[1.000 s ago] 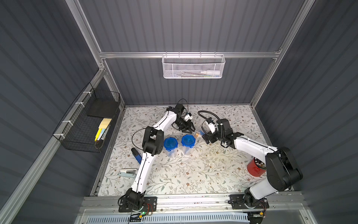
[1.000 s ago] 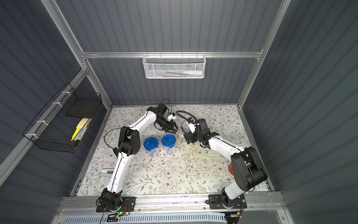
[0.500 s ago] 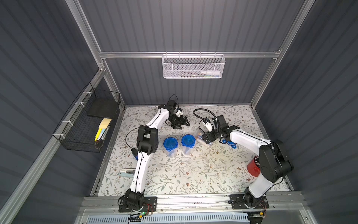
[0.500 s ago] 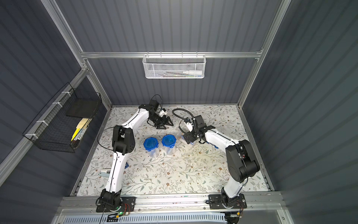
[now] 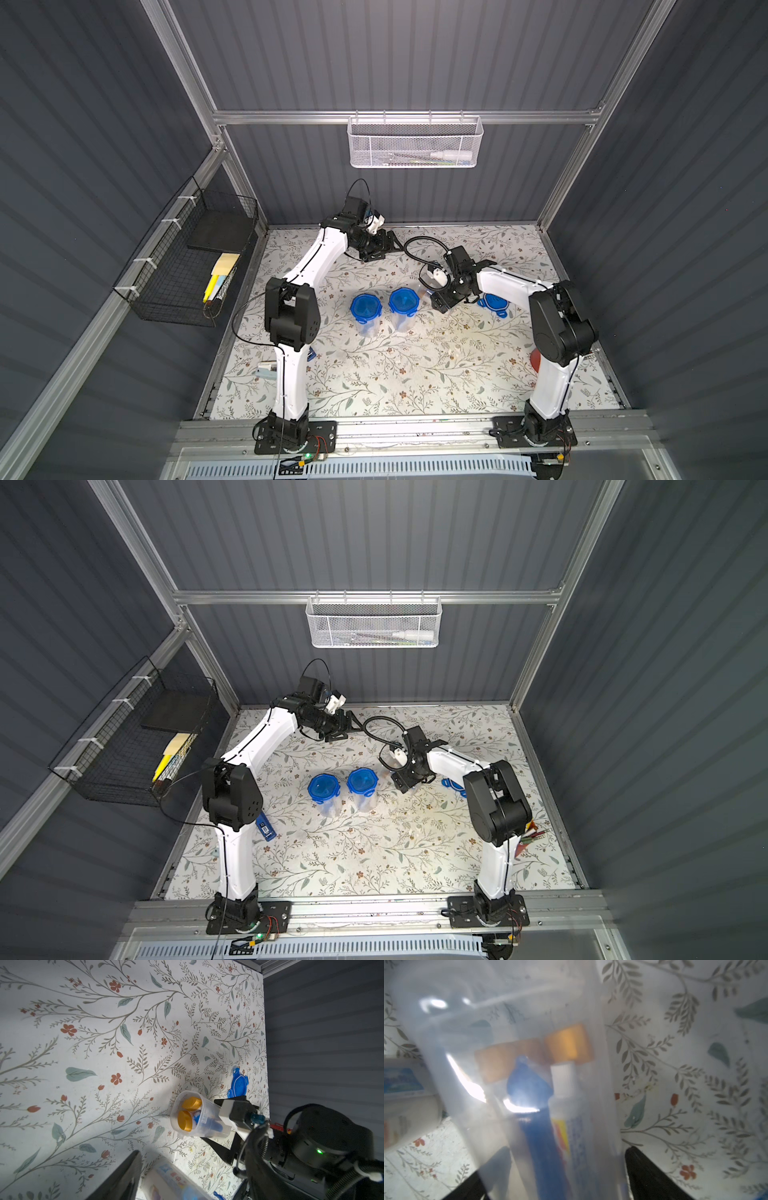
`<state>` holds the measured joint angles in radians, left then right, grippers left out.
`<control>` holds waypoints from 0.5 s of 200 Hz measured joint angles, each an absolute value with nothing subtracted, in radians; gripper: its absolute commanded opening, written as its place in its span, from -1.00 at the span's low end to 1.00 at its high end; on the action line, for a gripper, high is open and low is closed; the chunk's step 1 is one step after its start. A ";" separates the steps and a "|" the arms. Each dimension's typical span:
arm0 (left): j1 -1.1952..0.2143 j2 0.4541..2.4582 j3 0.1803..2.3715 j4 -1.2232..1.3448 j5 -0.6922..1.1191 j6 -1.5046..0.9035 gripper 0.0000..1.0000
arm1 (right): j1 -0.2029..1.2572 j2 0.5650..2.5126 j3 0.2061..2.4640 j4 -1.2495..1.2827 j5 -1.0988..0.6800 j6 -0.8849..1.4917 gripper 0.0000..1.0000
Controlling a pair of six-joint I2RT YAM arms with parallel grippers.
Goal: Take out toiletry kits
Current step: 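Pour the toiletry kits out of the container.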
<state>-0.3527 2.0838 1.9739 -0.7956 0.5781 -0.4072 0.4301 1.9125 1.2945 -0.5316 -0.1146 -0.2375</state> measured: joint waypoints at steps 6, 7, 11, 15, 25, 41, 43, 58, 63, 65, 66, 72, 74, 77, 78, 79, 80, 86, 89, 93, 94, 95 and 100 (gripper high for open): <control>-0.353 2.069 1.955 -0.787 0.578 -0.411 0.60 | 0.430 1.919 1.299 -0.542 -0.114 -0.236 0.59; -0.352 2.068 1.953 -0.786 0.578 -0.411 0.60 | 0.430 1.920 1.300 -0.543 -0.113 -0.237 0.58; -0.353 2.059 1.940 -0.781 0.578 -0.414 0.60 | 0.430 1.923 1.303 -0.549 -0.110 -0.235 0.57; -0.353 2.050 1.930 -0.779 0.578 -0.416 0.60 | 0.430 1.926 1.304 -0.552 -0.107 -0.236 0.56; -0.353 2.031 1.903 -0.768 0.577 -0.421 0.61 | 0.432 1.928 1.306 -0.558 -0.101 -0.234 0.53; -0.353 2.005 1.869 -0.758 0.577 -0.427 0.61 | 0.437 1.928 1.308 -0.565 -0.086 -0.228 0.47; -0.353 2.002 1.864 -0.758 0.577 -0.428 0.60 | 0.437 1.928 1.308 -0.566 -0.085 -0.228 0.47; -0.353 1.985 1.843 -0.752 0.576 -0.432 0.61 | 0.443 1.927 1.308 -0.572 -0.075 -0.220 0.46; -0.353 1.981 1.837 -0.750 0.576 -0.432 0.61 | 0.445 1.927 1.308 -0.575 -0.072 -0.216 0.44; -0.353 1.980 1.835 -0.749 0.575 -0.432 0.61 | 0.445 1.927 1.308 -0.577 -0.071 -0.215 0.44; -0.352 1.979 1.832 -0.748 0.575 -0.432 0.60 | 0.446 1.927 1.308 -0.577 -0.071 -0.214 0.44; -0.353 1.973 1.823 -0.741 0.575 -0.434 0.60 | 0.447 1.925 1.308 -0.580 -0.068 -0.209 0.41; -0.353 1.971 1.819 -0.739 0.575 -0.435 0.61 | 0.447 1.925 1.308 -0.583 -0.068 -0.208 0.40; -0.353 1.967 1.812 -0.736 0.574 -0.435 0.60 | 0.447 1.924 1.308 -0.587 -0.068 -0.205 0.39; -0.353 1.964 1.808 -0.733 0.574 -0.435 0.61 | 0.447 1.924 1.308 -0.588 -0.067 -0.204 0.39; -0.353 1.963 1.806 -0.731 0.574 -0.435 0.61 | 0.447 1.924 1.308 -0.590 -0.067 -0.203 0.38; -0.353 1.961 1.802 -0.730 0.573 -0.435 0.61 | 0.447 1.923 1.308 -0.591 -0.067 -0.202 0.38; -0.353 1.950 1.784 -0.721 0.568 -0.436 0.61 | 0.448 1.922 1.309 -0.603 -0.068 -0.196 0.35; -0.353 1.945 1.774 -0.718 0.566 -0.438 0.60 | 0.448 1.921 1.310 -0.608 -0.068 -0.194 0.33; -0.353 1.936 1.761 -0.712 0.561 -0.439 0.55 | 0.448 1.921 1.311 -0.617 -0.068 -0.189 0.31; -0.353 1.935 1.759 -0.712 0.561 -0.439 0.53 | 0.448 1.921 1.312 -0.621 -0.069 -0.187 0.30; -0.353 1.932 1.754 -0.711 0.559 -0.440 0.51 | 0.448 1.920 1.312 -0.624 -0.069 -0.187 0.29; -0.353 1.922 1.740 -0.706 0.552 -0.442 0.42 | 0.448 1.920 1.317 -0.638 -0.071 -0.182 0.27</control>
<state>-0.3527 1.9224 1.7397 -0.7055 0.5522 -0.4423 0.4480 1.9202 1.3170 -0.6384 -0.0708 -0.1818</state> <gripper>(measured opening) 0.790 0.723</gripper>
